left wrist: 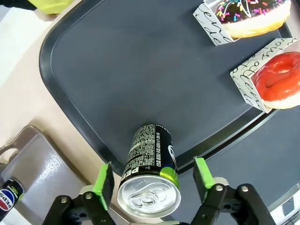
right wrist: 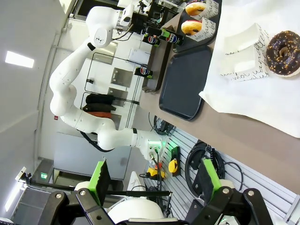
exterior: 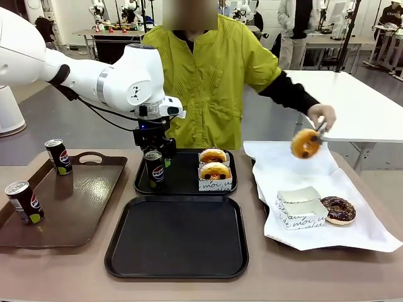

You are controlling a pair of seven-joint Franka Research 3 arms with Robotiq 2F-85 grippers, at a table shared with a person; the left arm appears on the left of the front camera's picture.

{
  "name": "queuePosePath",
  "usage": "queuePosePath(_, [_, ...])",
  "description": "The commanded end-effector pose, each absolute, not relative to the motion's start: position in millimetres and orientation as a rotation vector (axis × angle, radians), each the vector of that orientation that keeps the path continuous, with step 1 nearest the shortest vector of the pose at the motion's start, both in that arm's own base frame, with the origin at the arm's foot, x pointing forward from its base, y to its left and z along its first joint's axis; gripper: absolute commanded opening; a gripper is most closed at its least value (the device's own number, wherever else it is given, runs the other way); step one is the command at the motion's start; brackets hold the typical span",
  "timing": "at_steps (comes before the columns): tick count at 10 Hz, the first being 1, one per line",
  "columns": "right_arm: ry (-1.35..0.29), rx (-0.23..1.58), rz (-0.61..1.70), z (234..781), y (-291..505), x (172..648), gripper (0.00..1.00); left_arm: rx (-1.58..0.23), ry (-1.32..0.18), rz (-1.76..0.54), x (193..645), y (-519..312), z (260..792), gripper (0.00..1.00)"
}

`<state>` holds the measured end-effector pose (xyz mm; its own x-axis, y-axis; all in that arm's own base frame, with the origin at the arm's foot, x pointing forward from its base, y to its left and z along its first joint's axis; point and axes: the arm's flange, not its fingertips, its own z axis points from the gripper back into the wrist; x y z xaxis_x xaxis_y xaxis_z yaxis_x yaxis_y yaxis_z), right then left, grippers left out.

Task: Set up donuts and drinks on trays.
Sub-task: Pick up one Pepsi coke and place it on the Flat Tray.

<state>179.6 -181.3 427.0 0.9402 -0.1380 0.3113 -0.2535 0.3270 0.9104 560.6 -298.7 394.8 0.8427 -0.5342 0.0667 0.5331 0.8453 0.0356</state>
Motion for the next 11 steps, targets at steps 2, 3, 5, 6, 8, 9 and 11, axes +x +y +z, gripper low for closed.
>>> queuePosePath(2, [-0.376,1.254,0.091,428,-181,179,1.0,0.038,-0.116,-0.558,560,-299,408,1.0])
queuePosePath(3, [-0.376,1.254,0.091,428,-181,179,1.0,0.045,-0.146,-0.534,555,-296,425,1.0])
queuePosePath(5, [-0.376,1.254,0.091,428,-181,179,1.0,0.04,-0.169,-0.457,541,-286,461,1.0])
queuePosePath(6, [-0.376,1.254,0.091,428,-181,179,1.0,0.03,-0.172,-0.427,529,-277,479,1.0])
queuePosePath(8, [-0.376,1.254,0.091,428,-181,179,1.0,0.011,-0.202,-0.428,500,-248,507,1.0])
queuePosePath(9, [-0.376,1.254,0.091,428,-181,179,1.0,0.019,-0.222,-0.378,488,-232,517,1.0])
queuePosePath(11, [-0.376,1.254,0.091,428,-181,179,1.0,0.011,-0.206,-0.312,470,-207,521,1.0])
